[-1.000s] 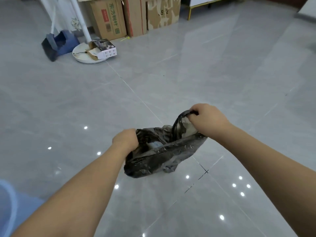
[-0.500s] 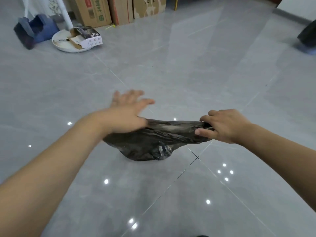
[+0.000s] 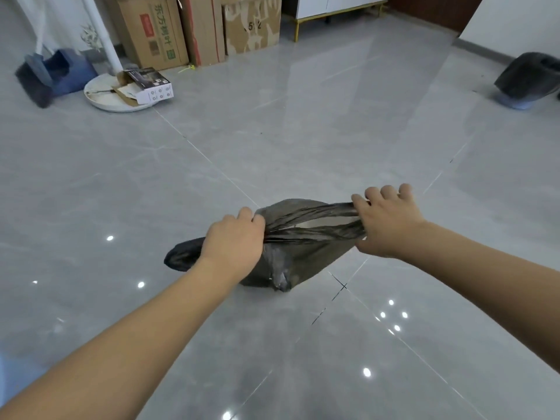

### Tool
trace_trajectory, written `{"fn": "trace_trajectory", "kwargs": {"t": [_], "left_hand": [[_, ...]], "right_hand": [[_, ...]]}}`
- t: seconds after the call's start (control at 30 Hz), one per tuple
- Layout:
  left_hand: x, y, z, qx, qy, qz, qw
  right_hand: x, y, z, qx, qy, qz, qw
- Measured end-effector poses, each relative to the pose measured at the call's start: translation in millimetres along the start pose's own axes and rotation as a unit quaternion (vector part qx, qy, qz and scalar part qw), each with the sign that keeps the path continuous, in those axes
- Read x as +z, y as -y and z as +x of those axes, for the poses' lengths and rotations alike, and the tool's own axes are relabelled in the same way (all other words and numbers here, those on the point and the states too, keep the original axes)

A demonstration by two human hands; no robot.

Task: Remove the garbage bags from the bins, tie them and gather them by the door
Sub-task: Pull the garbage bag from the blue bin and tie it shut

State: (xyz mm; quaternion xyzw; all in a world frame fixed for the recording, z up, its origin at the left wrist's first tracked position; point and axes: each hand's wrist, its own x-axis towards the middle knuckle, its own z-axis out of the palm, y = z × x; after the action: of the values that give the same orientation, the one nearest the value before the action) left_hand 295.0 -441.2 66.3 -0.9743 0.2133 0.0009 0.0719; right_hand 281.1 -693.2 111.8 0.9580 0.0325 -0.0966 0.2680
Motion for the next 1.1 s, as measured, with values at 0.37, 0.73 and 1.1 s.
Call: {"fn": "trace_trajectory", "kwargs": {"t": [0.37,0.73,1.1], "left_hand": [[2.9,2.3,-21.5,-0.024,0.168,0.090,0.981],[45.7,-7.3,-28.2,-0.136,0.329,0.130,0.925],[59.8,25.1,-57.5,-0.267,0.463,-0.406,0.741]], "right_hand": [[11.2,74.5,34.1,-0.062,0.158,0.165,0.972],[23.6,73.9,18.5,-0.025,0.536,0.179,0.824],[70.7,70.9,36.6,-0.073,0.542,0.693,0.470]]}}
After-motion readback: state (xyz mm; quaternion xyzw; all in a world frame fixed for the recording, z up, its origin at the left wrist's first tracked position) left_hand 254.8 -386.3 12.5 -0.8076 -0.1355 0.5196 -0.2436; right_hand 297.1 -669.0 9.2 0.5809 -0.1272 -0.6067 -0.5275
